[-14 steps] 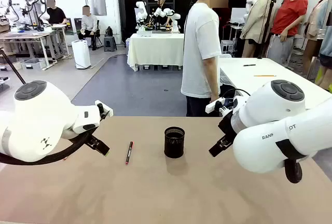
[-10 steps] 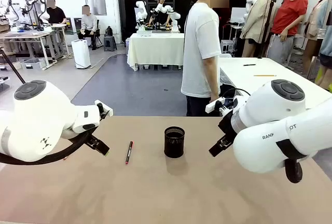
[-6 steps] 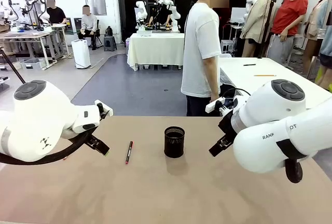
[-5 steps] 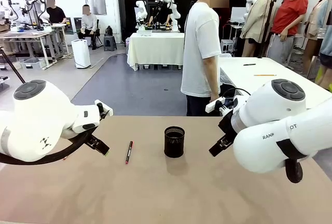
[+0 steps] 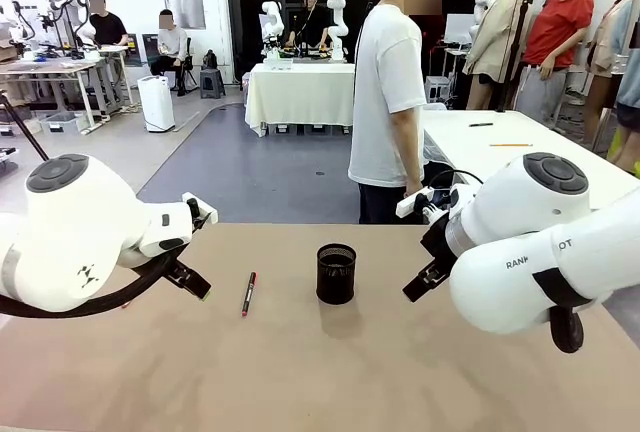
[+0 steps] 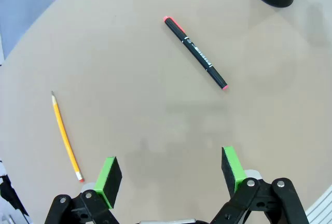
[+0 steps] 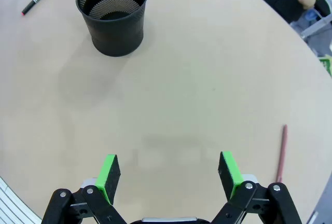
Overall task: Place the pens into the pen holder.
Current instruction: Pick up a writing instrument from the table and place it into the Pen holder.
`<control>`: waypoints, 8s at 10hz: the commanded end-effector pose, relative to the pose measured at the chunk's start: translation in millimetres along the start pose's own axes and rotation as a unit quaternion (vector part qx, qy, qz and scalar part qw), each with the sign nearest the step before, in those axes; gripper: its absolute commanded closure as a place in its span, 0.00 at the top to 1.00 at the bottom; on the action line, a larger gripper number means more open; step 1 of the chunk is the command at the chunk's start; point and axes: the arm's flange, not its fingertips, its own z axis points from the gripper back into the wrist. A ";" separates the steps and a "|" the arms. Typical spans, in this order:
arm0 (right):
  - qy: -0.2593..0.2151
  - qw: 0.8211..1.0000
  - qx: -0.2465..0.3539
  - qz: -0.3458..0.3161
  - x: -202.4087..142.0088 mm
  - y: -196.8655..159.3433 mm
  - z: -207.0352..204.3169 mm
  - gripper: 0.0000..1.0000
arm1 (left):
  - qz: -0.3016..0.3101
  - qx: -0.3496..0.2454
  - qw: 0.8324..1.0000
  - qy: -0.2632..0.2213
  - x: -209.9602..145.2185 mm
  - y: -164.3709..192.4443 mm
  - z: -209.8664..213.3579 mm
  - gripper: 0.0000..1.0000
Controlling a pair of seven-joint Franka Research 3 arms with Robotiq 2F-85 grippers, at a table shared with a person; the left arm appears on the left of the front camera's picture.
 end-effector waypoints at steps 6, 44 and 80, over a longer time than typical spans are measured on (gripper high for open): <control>0.000 1.000 0.000 0.000 0.0 0.0 0.0 1.00 | 0.000 0.000 1.000 0.000 0.0 0.1 0.2 1.00; -0.082 0.967 0.240 0.023 75.2 -91.7 157.3 1.00 | -0.145 -0.283 0.940 -0.121 55.9 117.3 160.8 1.00; -0.129 0.967 0.203 0.087 34.9 -159.9 197.0 1.00 | -0.127 -0.215 0.954 -0.168 60.7 163.9 202.8 1.00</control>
